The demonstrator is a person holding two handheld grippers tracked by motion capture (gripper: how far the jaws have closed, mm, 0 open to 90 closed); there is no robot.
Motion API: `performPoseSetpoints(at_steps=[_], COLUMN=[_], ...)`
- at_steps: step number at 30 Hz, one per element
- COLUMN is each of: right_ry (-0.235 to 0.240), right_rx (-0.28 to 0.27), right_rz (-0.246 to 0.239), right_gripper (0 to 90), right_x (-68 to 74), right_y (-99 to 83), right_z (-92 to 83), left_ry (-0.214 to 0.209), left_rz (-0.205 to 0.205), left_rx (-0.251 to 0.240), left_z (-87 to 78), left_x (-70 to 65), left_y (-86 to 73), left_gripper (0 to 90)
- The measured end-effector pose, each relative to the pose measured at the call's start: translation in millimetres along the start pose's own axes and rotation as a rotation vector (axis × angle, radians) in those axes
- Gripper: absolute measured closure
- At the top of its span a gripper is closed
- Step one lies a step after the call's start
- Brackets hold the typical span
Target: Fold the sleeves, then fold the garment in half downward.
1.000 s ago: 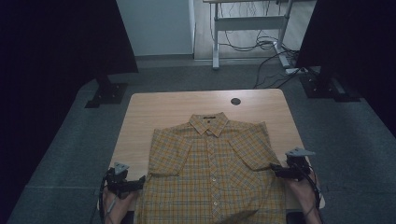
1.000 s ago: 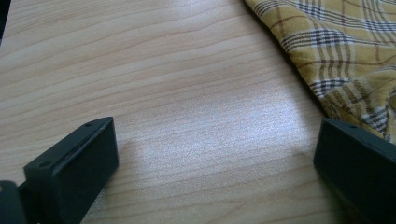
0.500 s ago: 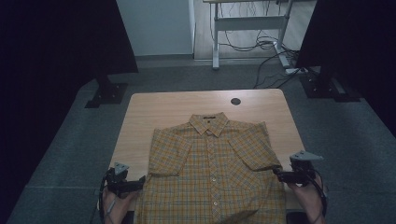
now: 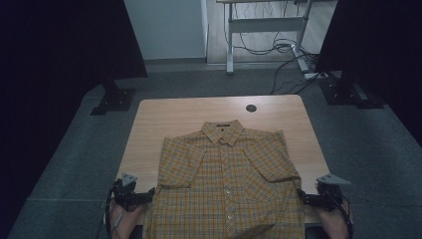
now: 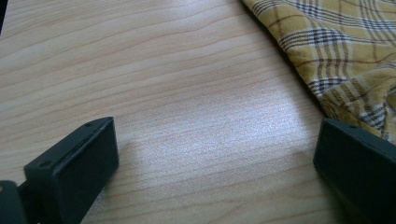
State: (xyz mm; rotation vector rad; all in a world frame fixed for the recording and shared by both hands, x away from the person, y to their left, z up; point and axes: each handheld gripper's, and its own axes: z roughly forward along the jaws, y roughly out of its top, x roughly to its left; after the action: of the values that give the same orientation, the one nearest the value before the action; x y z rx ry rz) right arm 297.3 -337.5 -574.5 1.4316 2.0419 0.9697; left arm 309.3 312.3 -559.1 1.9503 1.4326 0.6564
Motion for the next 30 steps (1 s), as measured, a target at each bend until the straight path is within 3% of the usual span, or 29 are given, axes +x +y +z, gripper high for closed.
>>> performPoseSetpoints(at_steps=[8, 27, 30], right_ry=[-0.015, -0.007, -0.006], right_rx=[-0.032, -0.028, -0.028], right_rz=[0.010, 0.006, 0.005], right_gripper=[7.9, 6.2, 6.2], right_x=[1.5, 1.0, 0.9], right_y=[-5.2, -5.4, -5.5], right_z=[-1.0, -0.9, -1.0], left_ry=[0.000, 0.008, 0.012], left_rz=[0.000, -0.016, -0.009], left_rx=[0.000, 0.026, 0.012], left_z=[0.0, -3.3, -6.8], left_x=[0.0, 4.4, 4.6], left_y=[0.0, 6.4, 11.4], left_gripper=[0.0, 5.2, 5.8])
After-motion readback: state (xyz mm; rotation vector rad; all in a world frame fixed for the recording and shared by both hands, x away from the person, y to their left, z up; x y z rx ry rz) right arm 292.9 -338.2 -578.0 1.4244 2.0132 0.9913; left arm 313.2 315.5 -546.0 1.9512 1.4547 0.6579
